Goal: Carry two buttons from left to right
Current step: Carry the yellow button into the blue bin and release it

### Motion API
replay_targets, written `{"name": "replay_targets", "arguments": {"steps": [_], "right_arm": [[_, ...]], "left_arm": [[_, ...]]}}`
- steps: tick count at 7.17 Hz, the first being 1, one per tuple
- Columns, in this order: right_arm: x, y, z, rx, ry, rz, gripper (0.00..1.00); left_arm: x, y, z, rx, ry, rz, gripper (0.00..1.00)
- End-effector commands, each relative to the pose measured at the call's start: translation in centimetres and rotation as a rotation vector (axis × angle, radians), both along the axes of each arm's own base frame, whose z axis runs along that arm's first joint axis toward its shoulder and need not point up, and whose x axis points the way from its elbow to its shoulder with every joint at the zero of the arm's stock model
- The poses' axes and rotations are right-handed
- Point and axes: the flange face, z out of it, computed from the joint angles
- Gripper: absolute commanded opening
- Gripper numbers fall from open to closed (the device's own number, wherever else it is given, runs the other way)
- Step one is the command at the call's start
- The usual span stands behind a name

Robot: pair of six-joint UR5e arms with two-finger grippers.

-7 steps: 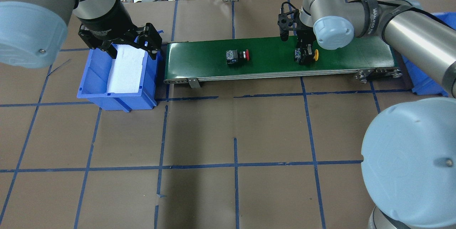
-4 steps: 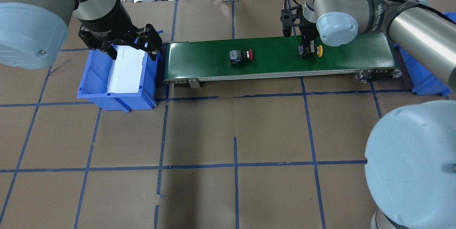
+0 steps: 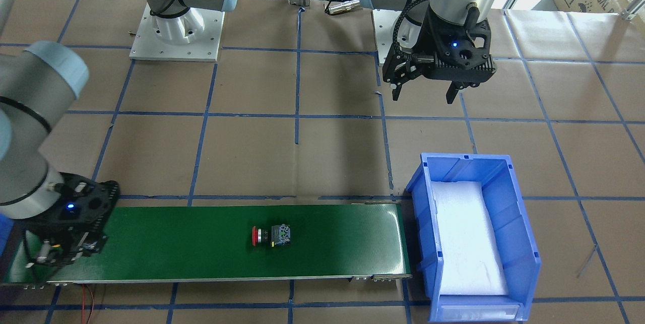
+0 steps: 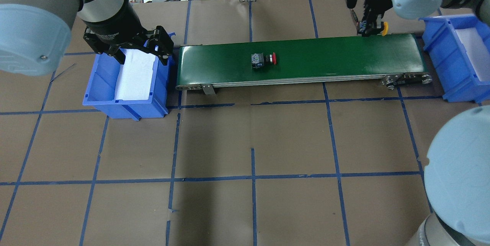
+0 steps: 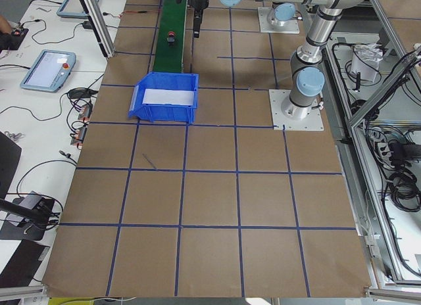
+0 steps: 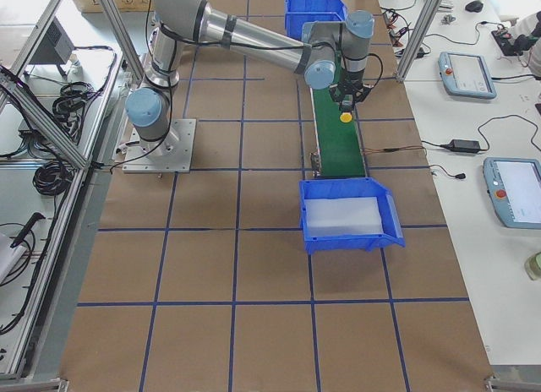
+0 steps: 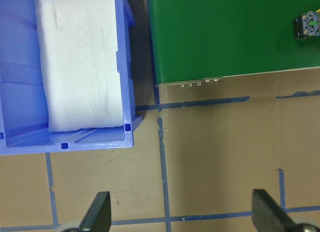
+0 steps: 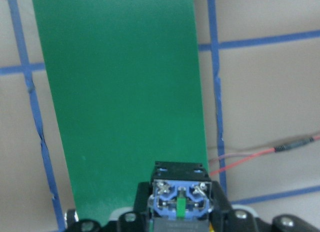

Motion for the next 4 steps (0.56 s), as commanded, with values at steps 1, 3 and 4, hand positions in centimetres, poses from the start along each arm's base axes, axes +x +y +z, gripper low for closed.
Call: {"name": "replay_targets", "arguments": {"steps": [1,3,4], "right_arm": [[-10.3,-0.9,3.0,-0.045,0.051,0.042,0.04],[-21.6,1.0,1.1,-0.006,0.054,0.069,0.04],[-26.3,2.0,-0.7,0.016,0.04,0.063,0.05]], "left_arm": [[0.0,0.1,0.0,0.001,0.0,0.0,1.0],[0.0,0.2,0.1,-0.001,0.0,0.0,1.0],[0.0,0.1,0.0,0.001,0.0,0.0,1.0]]}}
